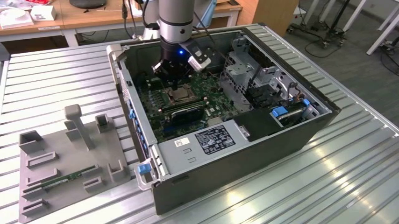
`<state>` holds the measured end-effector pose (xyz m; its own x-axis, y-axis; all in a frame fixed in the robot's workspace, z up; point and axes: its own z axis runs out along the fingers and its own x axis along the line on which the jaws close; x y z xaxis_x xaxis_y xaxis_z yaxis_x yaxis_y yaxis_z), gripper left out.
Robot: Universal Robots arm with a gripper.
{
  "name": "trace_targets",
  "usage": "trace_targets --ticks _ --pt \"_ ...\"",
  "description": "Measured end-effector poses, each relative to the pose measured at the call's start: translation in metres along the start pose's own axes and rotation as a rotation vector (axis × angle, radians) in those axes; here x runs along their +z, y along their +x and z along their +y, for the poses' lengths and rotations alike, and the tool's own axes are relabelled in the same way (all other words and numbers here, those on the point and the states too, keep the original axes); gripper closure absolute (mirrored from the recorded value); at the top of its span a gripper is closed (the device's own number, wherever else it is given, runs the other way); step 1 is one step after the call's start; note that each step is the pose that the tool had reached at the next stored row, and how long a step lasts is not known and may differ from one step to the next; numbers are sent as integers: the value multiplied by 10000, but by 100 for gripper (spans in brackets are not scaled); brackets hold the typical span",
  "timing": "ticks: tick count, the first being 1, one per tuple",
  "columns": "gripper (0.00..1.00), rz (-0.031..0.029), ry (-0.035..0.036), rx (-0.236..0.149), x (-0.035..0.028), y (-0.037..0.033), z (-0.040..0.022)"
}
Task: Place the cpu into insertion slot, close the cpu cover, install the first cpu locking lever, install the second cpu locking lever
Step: 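Close the cpu cover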
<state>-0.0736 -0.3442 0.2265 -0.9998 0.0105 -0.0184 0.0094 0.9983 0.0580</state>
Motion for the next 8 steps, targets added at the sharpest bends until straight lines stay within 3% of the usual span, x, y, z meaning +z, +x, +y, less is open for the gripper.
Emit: trace_targets --ticks 8 --pt "89 4 1 1 15 12 -3"
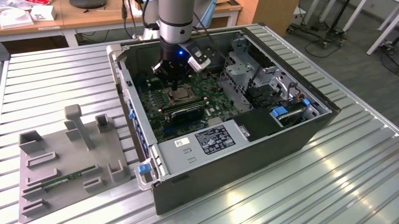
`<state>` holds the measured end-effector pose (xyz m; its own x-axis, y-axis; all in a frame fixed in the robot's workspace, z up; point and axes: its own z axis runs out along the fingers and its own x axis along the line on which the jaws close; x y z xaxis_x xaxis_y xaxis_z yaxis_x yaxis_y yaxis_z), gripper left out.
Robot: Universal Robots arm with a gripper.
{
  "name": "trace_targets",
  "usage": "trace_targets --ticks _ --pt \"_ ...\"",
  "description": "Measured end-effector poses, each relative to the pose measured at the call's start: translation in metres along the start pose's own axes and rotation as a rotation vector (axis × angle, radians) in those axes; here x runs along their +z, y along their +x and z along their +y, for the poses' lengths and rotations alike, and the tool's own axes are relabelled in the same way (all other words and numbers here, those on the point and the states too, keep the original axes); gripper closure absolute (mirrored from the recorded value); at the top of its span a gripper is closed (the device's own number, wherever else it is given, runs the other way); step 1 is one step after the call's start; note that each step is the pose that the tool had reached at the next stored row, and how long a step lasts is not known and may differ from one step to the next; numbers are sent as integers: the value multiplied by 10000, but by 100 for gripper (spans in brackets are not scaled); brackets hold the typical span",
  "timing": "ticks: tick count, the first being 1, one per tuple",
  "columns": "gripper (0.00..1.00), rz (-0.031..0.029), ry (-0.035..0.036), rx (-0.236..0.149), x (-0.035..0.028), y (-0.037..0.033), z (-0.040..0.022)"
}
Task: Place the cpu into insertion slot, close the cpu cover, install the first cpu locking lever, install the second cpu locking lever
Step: 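Close the cpu cover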
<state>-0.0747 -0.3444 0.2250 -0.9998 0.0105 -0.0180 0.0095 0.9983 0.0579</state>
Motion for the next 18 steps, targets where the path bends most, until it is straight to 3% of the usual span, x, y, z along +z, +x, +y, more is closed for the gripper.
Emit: trace_targets --ticks 9,18 --pt "89 -1 -1 0 89 12 -6" --pt "89 -1 0 0 126 39 -18"
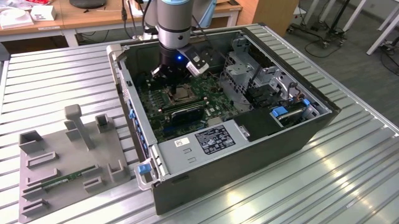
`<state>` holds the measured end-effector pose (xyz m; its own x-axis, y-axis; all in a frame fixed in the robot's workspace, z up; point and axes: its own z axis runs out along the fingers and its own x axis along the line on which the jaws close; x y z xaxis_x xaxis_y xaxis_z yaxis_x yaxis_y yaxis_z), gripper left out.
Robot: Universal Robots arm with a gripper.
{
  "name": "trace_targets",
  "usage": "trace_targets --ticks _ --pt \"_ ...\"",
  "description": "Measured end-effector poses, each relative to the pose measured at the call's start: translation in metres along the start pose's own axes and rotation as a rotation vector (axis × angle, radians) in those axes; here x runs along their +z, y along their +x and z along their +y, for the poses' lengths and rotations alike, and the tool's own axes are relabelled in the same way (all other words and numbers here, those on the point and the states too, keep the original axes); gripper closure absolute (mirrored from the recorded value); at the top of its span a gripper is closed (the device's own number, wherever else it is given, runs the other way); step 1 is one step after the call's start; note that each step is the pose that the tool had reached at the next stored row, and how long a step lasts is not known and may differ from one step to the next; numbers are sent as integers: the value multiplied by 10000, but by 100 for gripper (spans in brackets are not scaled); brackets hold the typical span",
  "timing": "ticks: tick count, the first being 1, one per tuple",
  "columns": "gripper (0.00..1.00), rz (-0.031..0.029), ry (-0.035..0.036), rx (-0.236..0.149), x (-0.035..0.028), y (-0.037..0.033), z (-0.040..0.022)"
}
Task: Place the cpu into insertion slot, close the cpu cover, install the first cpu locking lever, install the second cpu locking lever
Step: 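Close the cpu cover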
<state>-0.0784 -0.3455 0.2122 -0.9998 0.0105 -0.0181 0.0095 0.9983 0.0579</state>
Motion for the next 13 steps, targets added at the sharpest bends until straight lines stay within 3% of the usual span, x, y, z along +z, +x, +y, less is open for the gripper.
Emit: trace_targets --ticks 6,13 --pt "89 1 1 0 3 2 0" --pt "89 1 0 0 51 3 -3"
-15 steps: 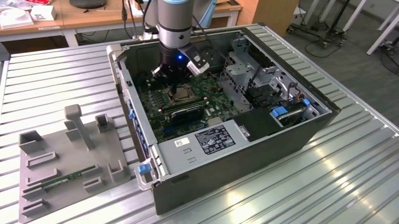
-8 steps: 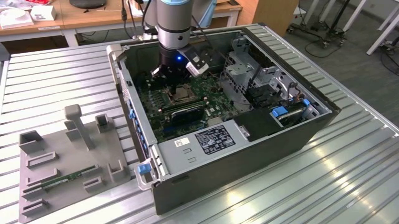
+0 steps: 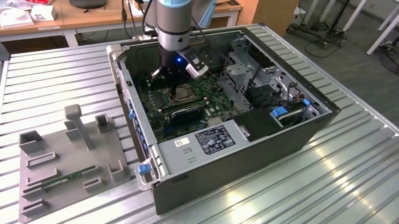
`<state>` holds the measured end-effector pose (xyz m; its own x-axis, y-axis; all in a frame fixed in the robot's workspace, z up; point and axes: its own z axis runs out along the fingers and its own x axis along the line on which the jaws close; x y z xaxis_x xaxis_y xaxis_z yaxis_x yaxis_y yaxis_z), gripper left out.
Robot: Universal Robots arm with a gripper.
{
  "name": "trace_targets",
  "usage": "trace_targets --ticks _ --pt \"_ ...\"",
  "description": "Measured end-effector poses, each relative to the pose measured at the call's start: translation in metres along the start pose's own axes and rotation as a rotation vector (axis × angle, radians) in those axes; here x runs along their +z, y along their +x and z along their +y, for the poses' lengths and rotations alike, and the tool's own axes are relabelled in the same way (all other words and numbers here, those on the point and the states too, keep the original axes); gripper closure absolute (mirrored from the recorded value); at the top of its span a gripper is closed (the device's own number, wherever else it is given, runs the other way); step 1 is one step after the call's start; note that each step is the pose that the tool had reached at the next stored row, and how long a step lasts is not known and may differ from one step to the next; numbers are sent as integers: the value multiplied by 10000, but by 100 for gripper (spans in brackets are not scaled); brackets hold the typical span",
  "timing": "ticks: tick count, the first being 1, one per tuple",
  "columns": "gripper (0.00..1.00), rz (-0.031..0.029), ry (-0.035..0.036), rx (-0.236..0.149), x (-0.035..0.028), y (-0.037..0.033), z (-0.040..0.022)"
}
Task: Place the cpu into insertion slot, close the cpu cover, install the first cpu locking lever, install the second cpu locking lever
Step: 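Close the cpu cover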
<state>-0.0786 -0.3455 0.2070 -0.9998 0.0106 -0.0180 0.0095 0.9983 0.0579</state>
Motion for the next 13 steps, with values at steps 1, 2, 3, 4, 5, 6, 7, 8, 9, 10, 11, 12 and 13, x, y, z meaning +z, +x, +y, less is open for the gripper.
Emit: trace_targets --ticks 1,2,3,4,5,6,7,8,9,10,11,12,13 --pt "89 1 1 0 0 0 0" --pt "89 1 1 0 0 0 0" --pt "89 1 2 0 0 0 0" --pt "89 0 1 0 1 0 0" --pt "89 0 1 0 1 0 0" --pt "89 0 1 0 1 0 0" --pt "89 -1 0 0 37 0 -2" --pt "89 -1 0 0 41 1 -2" --pt "89 1 3 0 41 1 -3" --pt "89 1 3 0 43 1 -3" --pt "89 0 1 0 45 1 -3" --pt "89 0 0 -1 46 1 -3" --pt "89 0 1 0 47 1 -3"
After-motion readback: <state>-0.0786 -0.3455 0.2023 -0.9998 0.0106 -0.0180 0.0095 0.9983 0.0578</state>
